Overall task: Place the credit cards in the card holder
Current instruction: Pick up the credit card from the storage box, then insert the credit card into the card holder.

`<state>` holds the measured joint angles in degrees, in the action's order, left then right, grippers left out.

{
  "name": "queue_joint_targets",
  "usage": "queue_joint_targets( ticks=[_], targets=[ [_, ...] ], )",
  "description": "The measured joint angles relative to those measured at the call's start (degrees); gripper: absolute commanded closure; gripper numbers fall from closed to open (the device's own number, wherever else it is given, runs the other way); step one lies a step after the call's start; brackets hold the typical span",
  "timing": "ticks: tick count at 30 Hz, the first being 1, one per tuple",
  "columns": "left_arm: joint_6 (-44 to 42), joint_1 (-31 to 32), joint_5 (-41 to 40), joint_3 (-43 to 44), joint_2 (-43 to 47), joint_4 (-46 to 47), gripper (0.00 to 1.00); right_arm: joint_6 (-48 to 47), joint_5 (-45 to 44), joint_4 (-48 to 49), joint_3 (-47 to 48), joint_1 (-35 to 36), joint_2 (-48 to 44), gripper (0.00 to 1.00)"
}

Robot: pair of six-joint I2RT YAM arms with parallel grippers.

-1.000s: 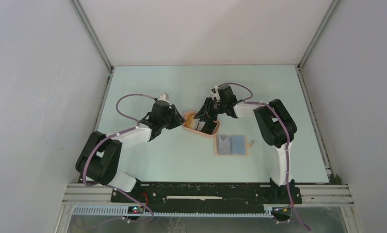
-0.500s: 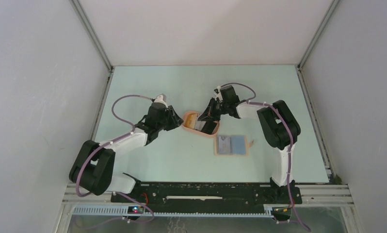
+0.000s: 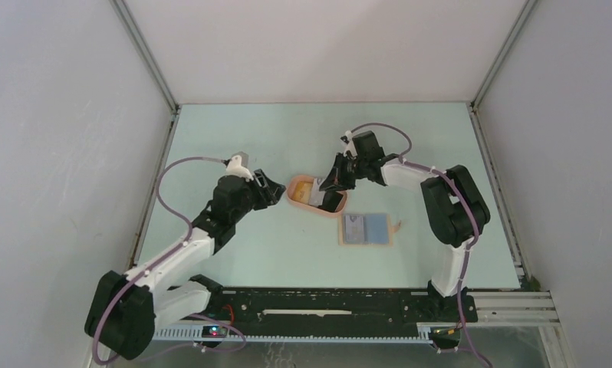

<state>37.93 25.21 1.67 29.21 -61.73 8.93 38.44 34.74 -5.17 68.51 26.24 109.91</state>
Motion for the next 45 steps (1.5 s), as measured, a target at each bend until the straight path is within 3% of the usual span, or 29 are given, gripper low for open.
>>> queue_joint_targets(
  ticks=[11,18,23,29,35,45],
  targets=[
    [-1.4,0.0,3.6,-7.2,15.0,7.9,0.26,-14.4,0.7,-5.9,-1.5,-0.3,-10.1,1.0],
    [-1.0,0.0,10.7,-11.5,21.4,15.9,0.08,-30.5,10.8,-10.5,-2.6,-3.0,-23.6,1.0],
    [-0.3,0.0,17.1,-12.3,24.0,22.4,0.05,-41.7,19.2,-13.9,-4.9,-6.2,-34.4,1.0],
    [0.0,3.4,24.3,-12.3,19.9,34.7,0.04,-52.6,28.8,-21.0,-6.9,-10.1,-42.4,1.0],
    [-10.5,15.4,25.9,-12.3,13.4,42.5,0.04,-61.2,35.8,-26.8,-9.8,-11.3,-46.1,1.0],
    [-18.5,22.6,26.2,-12.1,-5.7,56.3,0.14,-62.4,42.6,-25.3,-14.8,-12.8,-48.3,1.0]
  ],
)
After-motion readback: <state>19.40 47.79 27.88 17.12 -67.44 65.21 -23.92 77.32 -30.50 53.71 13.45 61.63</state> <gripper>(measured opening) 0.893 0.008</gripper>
